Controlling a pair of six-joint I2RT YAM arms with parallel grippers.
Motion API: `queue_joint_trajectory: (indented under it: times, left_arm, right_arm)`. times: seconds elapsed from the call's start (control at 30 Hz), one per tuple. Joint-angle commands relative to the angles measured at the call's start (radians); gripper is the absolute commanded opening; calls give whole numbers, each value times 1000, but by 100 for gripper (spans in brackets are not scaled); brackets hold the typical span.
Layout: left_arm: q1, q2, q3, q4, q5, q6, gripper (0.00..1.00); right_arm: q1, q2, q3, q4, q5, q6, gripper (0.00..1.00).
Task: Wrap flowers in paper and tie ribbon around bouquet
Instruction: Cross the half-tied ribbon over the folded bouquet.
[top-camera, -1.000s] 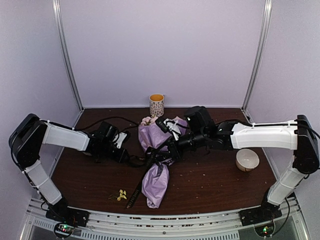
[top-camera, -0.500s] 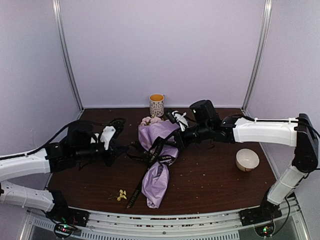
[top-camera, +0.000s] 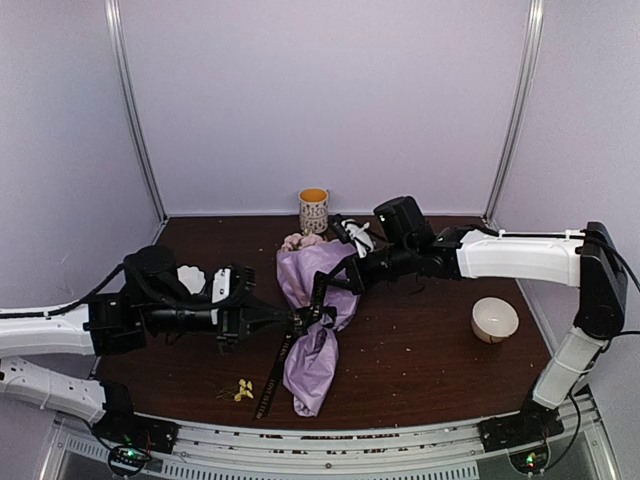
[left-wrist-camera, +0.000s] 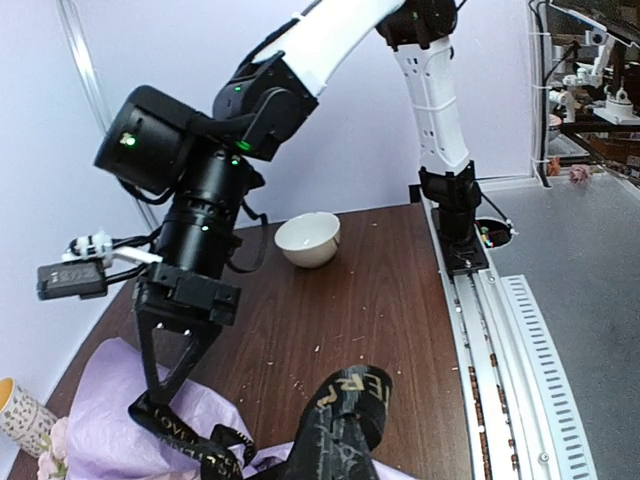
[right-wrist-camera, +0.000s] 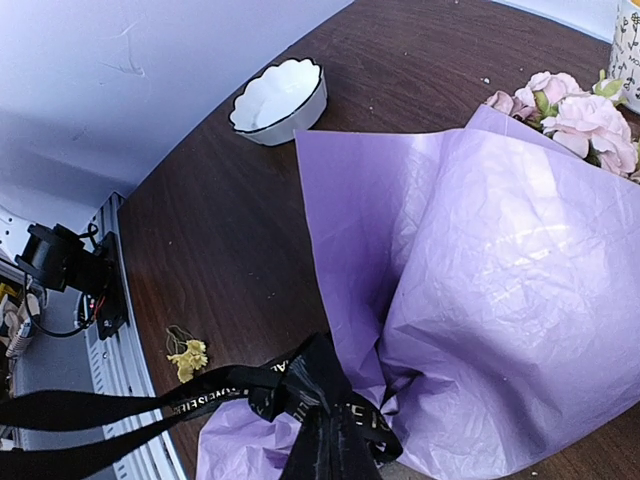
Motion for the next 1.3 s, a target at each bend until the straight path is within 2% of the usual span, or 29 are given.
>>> queue_joint_trajectory:
  times: [0.0, 0.1, 0.17, 0.33, 0.47, 0.63, 0.87, 1.03, 1.07, 1.17, 1.27]
  left_arm:
    - [-17, 27, 64, 106, 91, 39, 0]
    - [-17, -30, 20, 273, 82, 31, 0]
    - [-17, -67, 22, 301, 69, 31, 0]
    - [-19, -123, 88, 159, 32, 56, 0]
    - [-19, -91, 105, 28, -29, 108, 0]
    - [-21, 88, 160, 48, 43, 60, 0]
    - [-61, 401, 383, 24, 155, 77, 0]
    - [-118, 621, 615, -211, 156, 191, 1]
    - [-136, 659, 656, -272, 130, 230, 9]
    - [-170, 721, 732, -394, 62, 302, 43]
    - [-171, 687, 702, -385, 55, 322, 62]
  right_arm:
    - [-4, 7, 41, -16, 12, 4, 0]
    - [-5, 8, 43, -28, 13, 0, 0]
    - [-7, 6, 42, -29, 16, -1, 0]
    - [-11, 11, 45, -35, 15, -5, 0]
    - [-10, 13, 39, -23, 6, -2, 0]
    - [-10, 34, 61, -34, -10, 2, 0]
    - [-9, 30, 72, -35, -42, 0, 0]
    - [-5, -13, 56, -18, -76, -16, 0]
    - [-4, -20, 55, -18, -76, -22, 0]
    - [2, -32, 59, -38, -78, -39, 0]
    - [10, -37, 58, -50, -80, -48, 0]
